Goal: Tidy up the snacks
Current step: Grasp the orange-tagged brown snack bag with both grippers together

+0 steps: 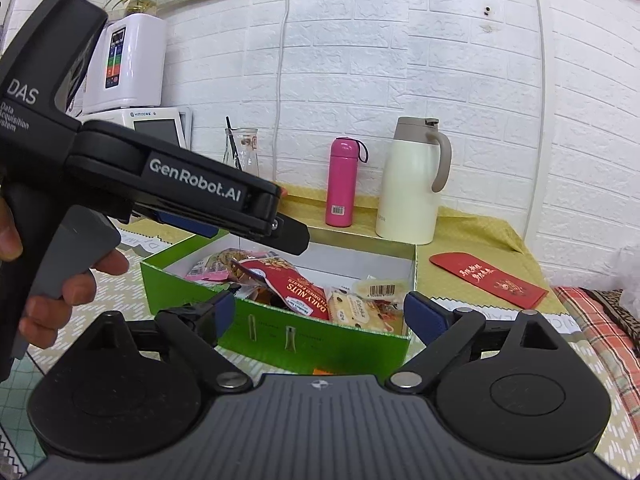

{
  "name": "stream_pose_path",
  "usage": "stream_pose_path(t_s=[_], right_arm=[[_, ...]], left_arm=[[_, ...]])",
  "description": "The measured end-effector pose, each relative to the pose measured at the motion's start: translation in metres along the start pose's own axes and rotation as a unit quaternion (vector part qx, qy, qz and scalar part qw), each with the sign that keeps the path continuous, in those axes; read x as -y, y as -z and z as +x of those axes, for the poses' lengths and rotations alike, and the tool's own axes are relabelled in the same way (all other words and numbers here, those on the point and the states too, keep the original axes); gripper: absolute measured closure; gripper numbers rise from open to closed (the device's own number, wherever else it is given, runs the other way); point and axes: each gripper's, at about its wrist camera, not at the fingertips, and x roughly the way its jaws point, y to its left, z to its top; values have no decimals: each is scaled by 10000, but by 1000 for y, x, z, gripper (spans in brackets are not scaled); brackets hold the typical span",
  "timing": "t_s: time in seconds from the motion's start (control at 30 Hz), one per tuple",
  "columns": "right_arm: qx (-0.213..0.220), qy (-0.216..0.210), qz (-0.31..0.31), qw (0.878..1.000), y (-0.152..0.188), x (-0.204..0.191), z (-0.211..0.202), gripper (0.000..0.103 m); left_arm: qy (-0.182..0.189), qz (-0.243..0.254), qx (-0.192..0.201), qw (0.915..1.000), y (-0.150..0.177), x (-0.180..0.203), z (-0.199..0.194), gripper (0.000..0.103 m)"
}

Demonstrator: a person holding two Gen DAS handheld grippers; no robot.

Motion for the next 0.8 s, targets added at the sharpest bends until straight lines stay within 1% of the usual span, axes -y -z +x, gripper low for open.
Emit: stream_pose_path(t_s=[0.13,0.23,0.4,0.5,0.6,0.67,0.73,0.8], right_arm=[[-232,42,38,9997,17,-1,-14,0],[-455,104,83,9989,36,0,-19,0],[-976,34,375,9945,56,8,-10,0],[-1072,7,643,9922,57,14,-4,0],[-992,43,750,9922,52,18,5,0],[-953,89,816,9921,49,21,13,0],[-1005,149,1036,9894,47,26,25,0],[-1050,105,1302,9859,47,32,38,0]], left_arm=[[229,-86,-76,9997,13,3,-13,13],[457,-75,-240,9986,27,6,-15,13],[817,-120,-778,9935,47,14,4,13],[984,-239,-1007,9897,54,18,18,13],[1014,-351,-1021,9890,53,17,23,13],[954,-437,-998,9895,50,13,23,13],[902,-504,-948,9901,48,7,21,13],[833,-542,-912,9909,46,1,17,13]])
